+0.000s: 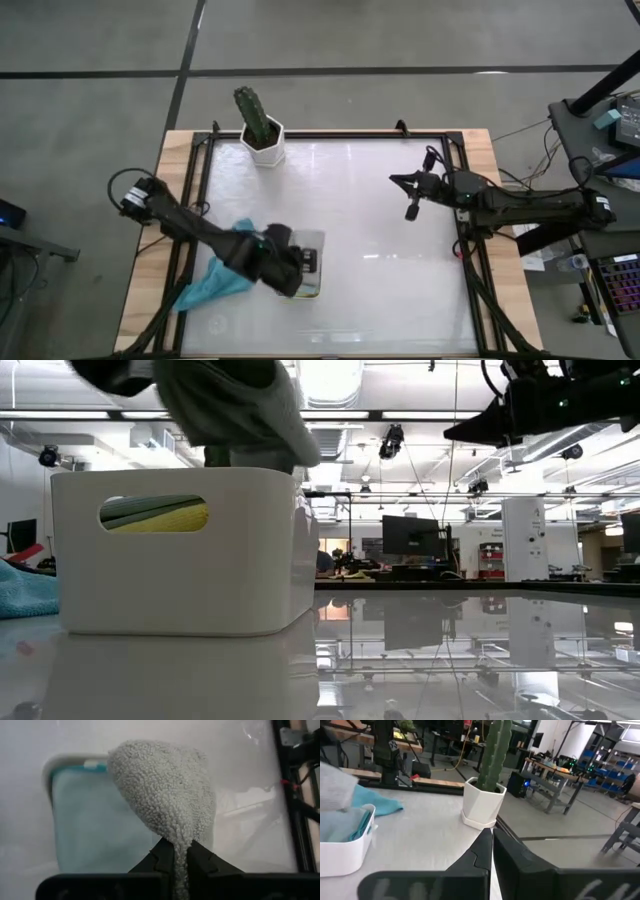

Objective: Fold microfiber towels
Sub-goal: Put the gray microfiber towel into the bin

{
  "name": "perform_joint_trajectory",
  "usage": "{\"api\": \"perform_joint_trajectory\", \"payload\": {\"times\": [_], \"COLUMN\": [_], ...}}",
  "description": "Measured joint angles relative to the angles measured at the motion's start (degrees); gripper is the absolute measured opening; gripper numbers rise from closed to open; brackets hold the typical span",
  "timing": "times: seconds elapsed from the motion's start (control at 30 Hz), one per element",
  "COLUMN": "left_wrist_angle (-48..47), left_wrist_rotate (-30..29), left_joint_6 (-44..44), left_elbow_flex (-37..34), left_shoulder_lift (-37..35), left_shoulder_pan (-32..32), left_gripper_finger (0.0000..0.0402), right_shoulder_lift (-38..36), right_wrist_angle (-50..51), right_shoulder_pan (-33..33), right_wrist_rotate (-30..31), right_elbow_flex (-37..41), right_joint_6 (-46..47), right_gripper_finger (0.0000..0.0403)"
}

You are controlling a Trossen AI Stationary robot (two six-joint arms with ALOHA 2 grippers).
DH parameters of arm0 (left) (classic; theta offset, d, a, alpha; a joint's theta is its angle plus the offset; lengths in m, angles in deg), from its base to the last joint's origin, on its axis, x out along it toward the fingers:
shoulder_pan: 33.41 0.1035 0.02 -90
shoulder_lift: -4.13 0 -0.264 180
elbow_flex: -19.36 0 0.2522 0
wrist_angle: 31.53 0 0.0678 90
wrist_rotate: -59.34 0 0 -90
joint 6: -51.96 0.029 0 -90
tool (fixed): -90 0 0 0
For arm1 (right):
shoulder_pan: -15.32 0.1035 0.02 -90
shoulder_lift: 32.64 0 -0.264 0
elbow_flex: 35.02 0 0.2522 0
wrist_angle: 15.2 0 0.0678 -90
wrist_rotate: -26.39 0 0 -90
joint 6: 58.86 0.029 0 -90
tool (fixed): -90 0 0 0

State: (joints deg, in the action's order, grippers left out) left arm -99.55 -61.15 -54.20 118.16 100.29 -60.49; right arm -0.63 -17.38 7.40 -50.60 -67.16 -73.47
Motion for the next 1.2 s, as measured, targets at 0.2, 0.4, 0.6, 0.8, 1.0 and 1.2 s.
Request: {"api": "perform_joint_trajectory", "payload": {"times": [0.2, 0.4, 0.6, 0.8, 1.0, 1.2], "left_wrist_angle": [1.3, 6.9, 14.7, 15.9, 12.4, 10.9], "left_wrist_rotate": [-1.6, -2.6, -2.0, 2.4, 3.6, 5.0], "left_joint_6": [-5.8, -5.9, -6.0, -6.1, -6.0, -4.5], "left_elbow_flex": [-3.7, -7.6, -11.8, -13.7, -13.8, -13.8], "left_shoulder_lift": [1.3, 1.3, 1.3, 1.2, 0.7, -0.5], "left_shoulder_pan": [-2.0, -1.9, -1.8, -1.3, -1.1, -1.0], "left_gripper_finger": [0.0004, 0.0004, 0.0016, 0.0059, 0.0100, 0.0129], "right_shoulder_lift": [0.1, 0.3, 0.4, 0.4, 0.4, 0.4], "right_wrist_angle": [0.1, 0.2, 0.2, 0.3, 0.3, 0.4], "right_shoulder_pan": [0.0, 0.0, 0.0, 0.0, 0.0, 0.0], "right_wrist_rotate": [0.0, -0.1, -0.1, -0.2, -0.2, -0.2], "right_elbow_flex": [-1.1, -1.1, -1.1, -1.1, -1.1, -1.1], "right_joint_6": [-0.4, -0.5, -0.8, -1.1, -1.0, -1.1], "right_gripper_finger": [0.0009, 0.0009, 0.0009, 0.0009, 0.0009, 0.0009]}}
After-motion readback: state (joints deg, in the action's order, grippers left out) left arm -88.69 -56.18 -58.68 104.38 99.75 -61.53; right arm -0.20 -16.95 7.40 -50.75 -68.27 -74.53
